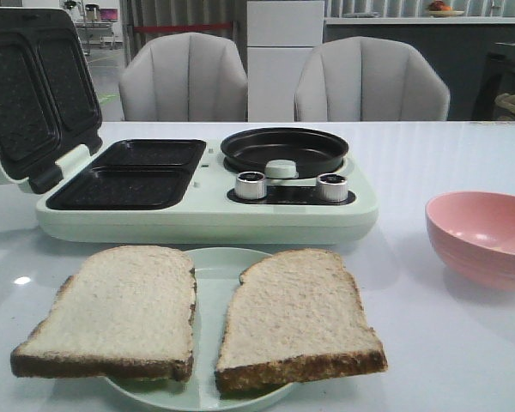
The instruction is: Make breakfast with bread and shrimp
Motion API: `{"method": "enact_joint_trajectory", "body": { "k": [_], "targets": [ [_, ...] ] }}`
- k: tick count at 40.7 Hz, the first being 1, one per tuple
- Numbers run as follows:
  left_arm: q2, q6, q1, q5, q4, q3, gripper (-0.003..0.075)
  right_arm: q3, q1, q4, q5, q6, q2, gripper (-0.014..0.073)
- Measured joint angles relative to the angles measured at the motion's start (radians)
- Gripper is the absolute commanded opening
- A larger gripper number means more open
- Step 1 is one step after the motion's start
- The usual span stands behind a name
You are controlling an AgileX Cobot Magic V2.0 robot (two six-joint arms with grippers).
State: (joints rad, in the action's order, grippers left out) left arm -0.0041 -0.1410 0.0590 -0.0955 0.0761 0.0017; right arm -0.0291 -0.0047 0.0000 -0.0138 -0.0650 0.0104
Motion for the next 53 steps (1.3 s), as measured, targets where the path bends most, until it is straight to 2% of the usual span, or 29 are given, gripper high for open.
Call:
{"method": "enact_joint_trajectory", "body": {
  "k": [25, 40, 46, 53],
  "targets": [
    [0.0, 0.0, 0.0, 0.003, 0.002, 0.0, 0.0101, 0.0, 0.0, 0.0, 0.0, 0.0, 0.0, 0.0045],
    [0.0, 0.0, 0.0, 0.083, 0.01, 0.0, 0.0101, 0.002, 0.0, 0.0, 0.046, 0.0, 0.0, 0.0045],
    [0.0, 0.0, 0.0, 0.088, 0.01, -0.041, 0.0101, 0.111, 0.0, 0.0, 0.021, 0.0, 0.0, 0.0045],
    [0.005, 0.0, 0.0, 0.041, 0.01, -0.247, 0.0101, 0.325, 0.0, 0.0, -0.108, 0.0, -0.033, 0.0045]
  ]
}}
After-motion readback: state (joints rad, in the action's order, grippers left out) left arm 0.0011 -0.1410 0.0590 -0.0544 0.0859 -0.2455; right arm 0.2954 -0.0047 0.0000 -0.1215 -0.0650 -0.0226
